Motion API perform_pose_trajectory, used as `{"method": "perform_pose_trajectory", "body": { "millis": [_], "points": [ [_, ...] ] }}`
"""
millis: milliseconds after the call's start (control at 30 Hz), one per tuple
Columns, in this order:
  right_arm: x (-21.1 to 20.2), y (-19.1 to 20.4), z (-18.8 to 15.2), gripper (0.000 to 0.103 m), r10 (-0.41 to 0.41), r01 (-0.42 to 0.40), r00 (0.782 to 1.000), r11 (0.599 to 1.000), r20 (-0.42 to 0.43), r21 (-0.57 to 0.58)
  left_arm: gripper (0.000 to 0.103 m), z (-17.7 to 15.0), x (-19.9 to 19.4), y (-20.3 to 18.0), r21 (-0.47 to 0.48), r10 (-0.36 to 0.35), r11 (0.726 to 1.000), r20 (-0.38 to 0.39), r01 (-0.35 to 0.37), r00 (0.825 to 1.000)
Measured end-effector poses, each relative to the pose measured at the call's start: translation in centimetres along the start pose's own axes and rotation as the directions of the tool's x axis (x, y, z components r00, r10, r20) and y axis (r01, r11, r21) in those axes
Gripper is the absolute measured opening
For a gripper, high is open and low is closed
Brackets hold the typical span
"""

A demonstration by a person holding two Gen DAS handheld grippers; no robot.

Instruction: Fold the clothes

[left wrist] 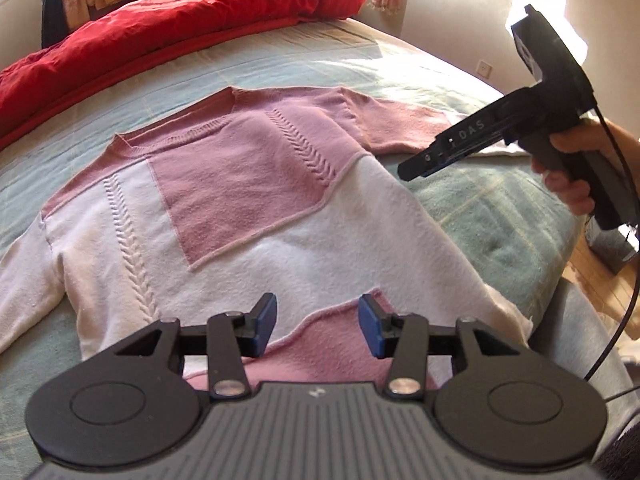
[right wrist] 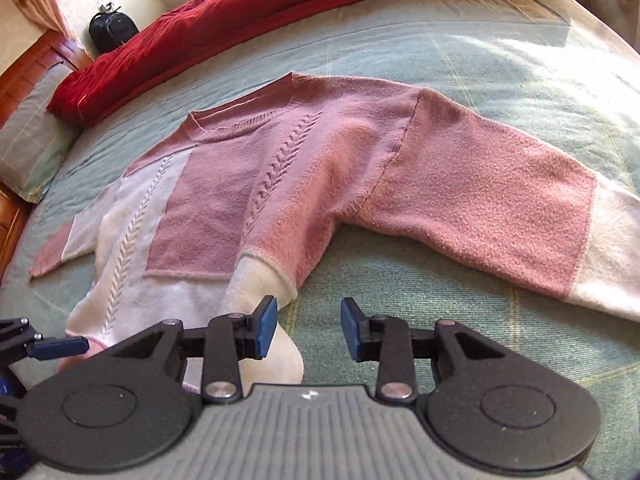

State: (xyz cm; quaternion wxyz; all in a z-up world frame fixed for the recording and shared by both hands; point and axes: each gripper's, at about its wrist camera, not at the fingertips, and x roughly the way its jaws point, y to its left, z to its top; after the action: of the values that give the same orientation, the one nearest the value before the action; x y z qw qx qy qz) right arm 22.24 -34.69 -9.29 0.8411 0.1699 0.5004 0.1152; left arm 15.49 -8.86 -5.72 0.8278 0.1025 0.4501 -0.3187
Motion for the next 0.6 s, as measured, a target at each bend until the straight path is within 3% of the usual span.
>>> {"method": "perform_pose_trajectory", "body": {
  "millis": [267,600],
  "points": [
    [4.7,-1.7,1.1,0.040,0.047,-0.049,0.999,0.991,0.022,0.125,0.046,1.3,4.6,-1.0,-0.063,-0.018,0.998,-0.056,0.015,0.998],
    [6.7,1.1,1.7,0.039,-0.018,0.016,0.999,0.999,0.049,0.048,0.047,-0.1,6.4,-0.3,-0.079,-0.026,0.997,-0.111,0.017,0.994]
  ]
}}
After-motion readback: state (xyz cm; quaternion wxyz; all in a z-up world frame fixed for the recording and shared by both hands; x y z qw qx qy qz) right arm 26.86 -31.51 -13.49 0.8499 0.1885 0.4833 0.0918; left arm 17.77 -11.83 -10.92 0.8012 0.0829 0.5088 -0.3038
